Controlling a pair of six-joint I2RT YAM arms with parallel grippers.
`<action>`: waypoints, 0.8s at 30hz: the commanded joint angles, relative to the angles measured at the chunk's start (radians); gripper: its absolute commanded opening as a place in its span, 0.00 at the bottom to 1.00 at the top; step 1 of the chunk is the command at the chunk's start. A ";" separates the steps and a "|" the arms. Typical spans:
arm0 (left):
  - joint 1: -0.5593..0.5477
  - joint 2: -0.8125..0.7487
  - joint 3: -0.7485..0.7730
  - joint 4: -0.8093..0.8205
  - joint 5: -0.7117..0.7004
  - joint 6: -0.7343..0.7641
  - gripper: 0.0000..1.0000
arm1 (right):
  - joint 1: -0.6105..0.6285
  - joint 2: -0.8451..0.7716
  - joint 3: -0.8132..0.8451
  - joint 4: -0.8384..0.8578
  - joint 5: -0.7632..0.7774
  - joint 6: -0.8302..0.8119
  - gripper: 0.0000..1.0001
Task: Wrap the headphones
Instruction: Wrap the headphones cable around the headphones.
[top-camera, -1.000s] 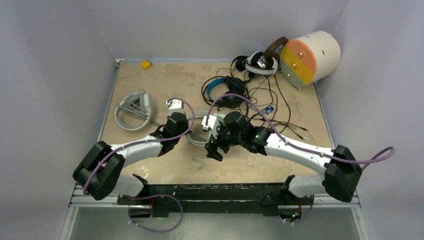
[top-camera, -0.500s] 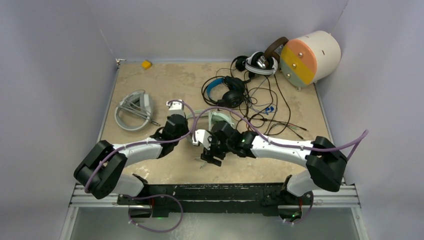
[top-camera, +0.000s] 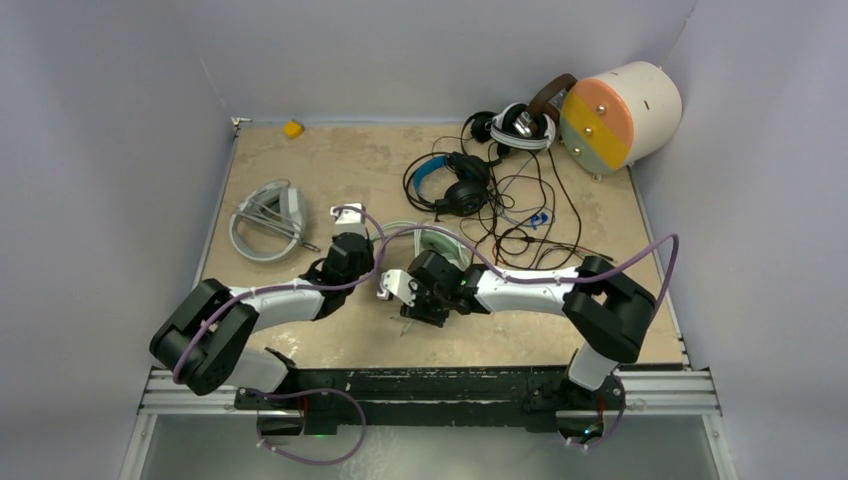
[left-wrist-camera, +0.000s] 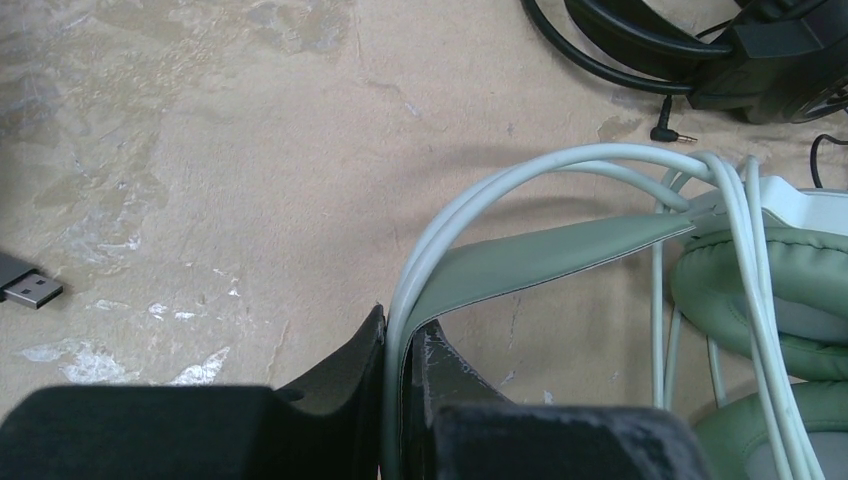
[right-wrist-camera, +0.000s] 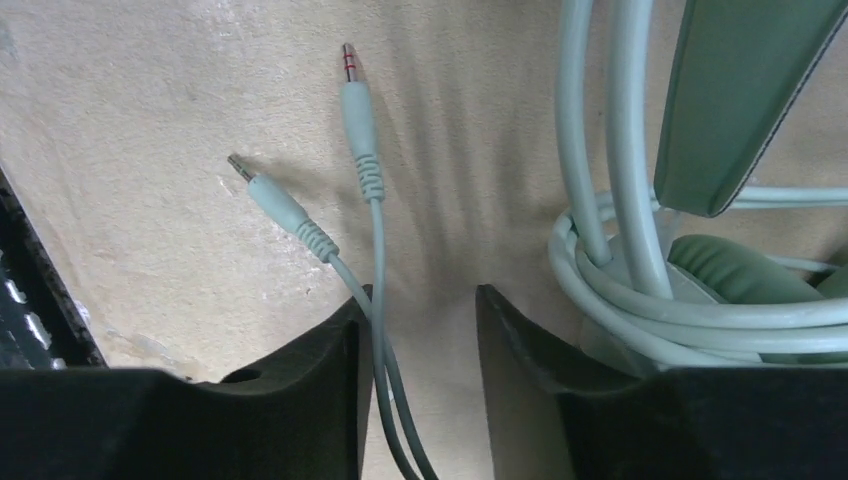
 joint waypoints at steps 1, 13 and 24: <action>0.004 0.009 -0.002 0.106 0.035 -0.032 0.00 | 0.003 -0.006 0.033 -0.002 -0.010 -0.001 0.29; 0.012 0.051 0.013 0.082 0.081 -0.160 0.00 | 0.002 -0.240 -0.063 0.251 -0.317 0.147 0.00; 0.046 -0.036 0.130 -0.127 0.180 -0.464 0.00 | 0.003 -0.334 -0.282 0.650 -0.335 0.339 0.00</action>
